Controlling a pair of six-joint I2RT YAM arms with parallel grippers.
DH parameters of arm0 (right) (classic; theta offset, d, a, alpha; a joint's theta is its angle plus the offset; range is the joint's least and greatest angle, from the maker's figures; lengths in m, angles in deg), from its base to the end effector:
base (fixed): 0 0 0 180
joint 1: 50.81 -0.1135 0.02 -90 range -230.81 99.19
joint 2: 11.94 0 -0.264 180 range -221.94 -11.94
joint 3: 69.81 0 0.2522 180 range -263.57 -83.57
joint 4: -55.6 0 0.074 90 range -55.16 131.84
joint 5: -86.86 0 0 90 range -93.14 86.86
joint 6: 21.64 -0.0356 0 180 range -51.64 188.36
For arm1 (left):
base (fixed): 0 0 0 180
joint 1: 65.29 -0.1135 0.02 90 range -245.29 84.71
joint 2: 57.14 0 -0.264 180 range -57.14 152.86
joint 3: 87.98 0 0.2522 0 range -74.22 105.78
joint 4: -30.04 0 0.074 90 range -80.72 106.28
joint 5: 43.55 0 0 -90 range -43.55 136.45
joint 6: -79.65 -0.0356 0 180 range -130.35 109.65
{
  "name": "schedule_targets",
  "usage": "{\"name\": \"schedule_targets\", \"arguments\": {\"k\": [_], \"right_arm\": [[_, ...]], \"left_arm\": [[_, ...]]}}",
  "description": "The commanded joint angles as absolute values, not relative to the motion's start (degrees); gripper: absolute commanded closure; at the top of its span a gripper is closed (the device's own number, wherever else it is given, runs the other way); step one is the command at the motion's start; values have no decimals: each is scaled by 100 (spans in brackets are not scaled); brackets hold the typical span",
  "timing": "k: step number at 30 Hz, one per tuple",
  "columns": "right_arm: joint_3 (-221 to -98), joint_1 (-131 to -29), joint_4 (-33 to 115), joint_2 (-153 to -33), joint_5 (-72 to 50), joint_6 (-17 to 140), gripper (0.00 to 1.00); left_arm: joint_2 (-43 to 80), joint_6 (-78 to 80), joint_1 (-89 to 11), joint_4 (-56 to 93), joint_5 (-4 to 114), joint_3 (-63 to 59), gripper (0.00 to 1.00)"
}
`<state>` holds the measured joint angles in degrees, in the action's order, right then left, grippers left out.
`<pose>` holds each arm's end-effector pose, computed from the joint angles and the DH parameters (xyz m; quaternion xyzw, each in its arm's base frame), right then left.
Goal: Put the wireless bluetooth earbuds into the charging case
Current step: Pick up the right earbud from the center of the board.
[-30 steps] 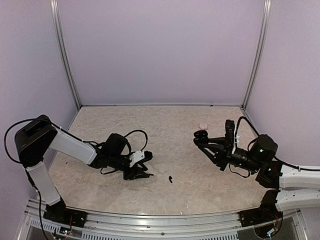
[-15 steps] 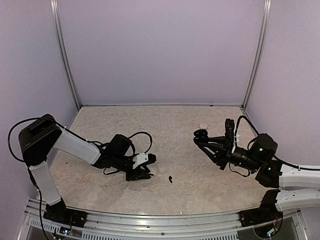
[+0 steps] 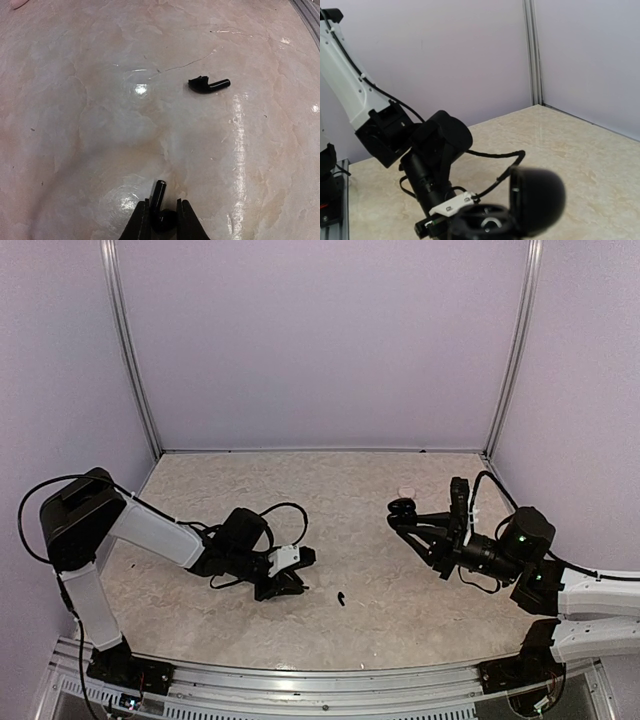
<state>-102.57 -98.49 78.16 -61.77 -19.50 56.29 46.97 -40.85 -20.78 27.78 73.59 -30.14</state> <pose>0.1262 0.1535 0.2515 -0.3038 0.6015 0.4479 0.5876 0.2230 -0.2420 0.1081 0.6194 0.6706 -0.2598 0.3148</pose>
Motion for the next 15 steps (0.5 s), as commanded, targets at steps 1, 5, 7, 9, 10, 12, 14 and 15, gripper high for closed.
{"name": "schedule_targets", "arguments": {"k": [1,5,7,9,10,12,14,15], "right_arm": [[-10413,-9775,7850,-6174,-2018,5581,100],[-10384,-9774,7848,-6132,-2103,5659,100],[-10332,-9777,7927,-6090,-2229,5799,100],[-10303,-9771,7980,-6062,-2390,5966,100],[-10288,-9775,8019,-6037,-2539,6099,100],[-10258,-9775,8093,-6000,-2762,6416,100],[-10253,-9774,8136,-5972,-2948,6720,100],[-10274,-9775,8119,-5964,-3023,6856,100]], "left_arm": [[4826,-4090,-1900,2563,7073,-2952,85],[4536,-4174,-1700,2338,6594,-2833,87],[4328,-4223,-1552,2152,6311,-2723,88],[3977,-4261,-1449,2053,6114,-2657,89],[3847,-4301,-1389,1977,6013,-2605,89],[3492,-4420,-1238,1833,5745,-2529,89],[3195,-4544,-1061,1655,5401,-2416,89],[3002,-4621,-961,1421,5289,-2355,89]]}}
